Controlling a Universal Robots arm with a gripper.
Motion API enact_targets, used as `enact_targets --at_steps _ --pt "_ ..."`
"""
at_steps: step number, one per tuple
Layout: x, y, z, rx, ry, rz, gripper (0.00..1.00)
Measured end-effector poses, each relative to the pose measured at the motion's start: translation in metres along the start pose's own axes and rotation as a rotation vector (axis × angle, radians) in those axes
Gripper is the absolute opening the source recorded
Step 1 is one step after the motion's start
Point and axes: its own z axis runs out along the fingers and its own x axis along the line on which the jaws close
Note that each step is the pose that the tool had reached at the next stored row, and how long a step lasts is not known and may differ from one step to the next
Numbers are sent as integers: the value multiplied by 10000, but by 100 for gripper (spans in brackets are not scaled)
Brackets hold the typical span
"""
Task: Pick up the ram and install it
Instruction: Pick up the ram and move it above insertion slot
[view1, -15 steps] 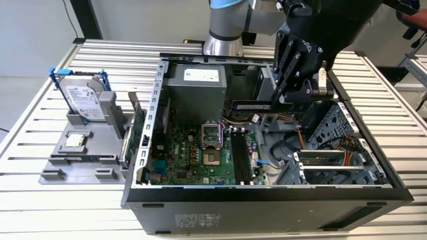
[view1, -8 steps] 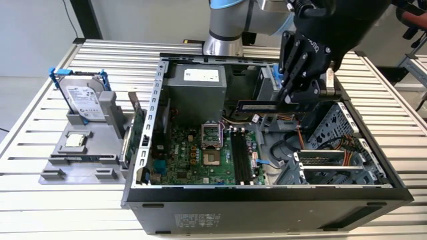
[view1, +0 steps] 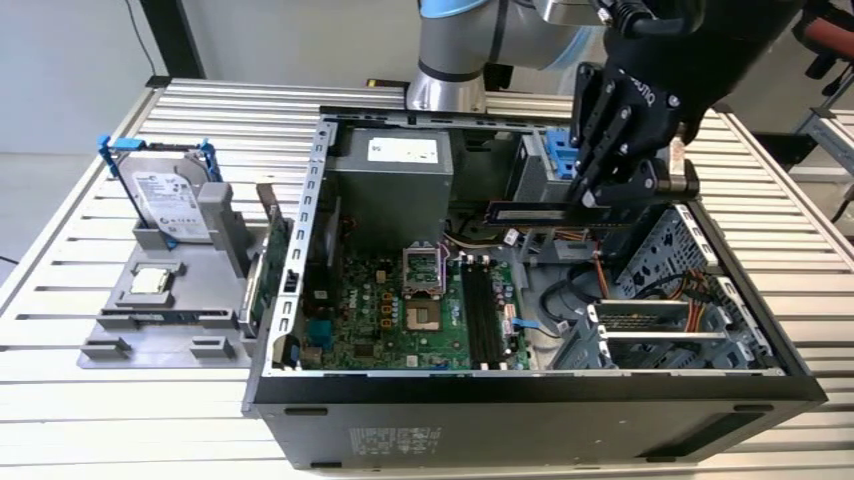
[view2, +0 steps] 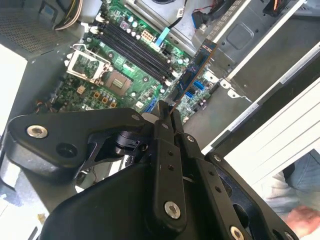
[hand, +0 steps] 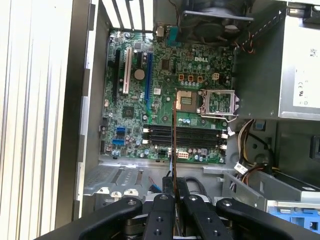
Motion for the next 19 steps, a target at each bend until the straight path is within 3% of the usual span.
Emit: enact_targets --at_steps 6,14,19 --pt "3 -61 -4 -1 1 -18 0" --pt "0 -77 -4 0 0 -9 0" --pt "-133 -84 2 20 -1 2 0"
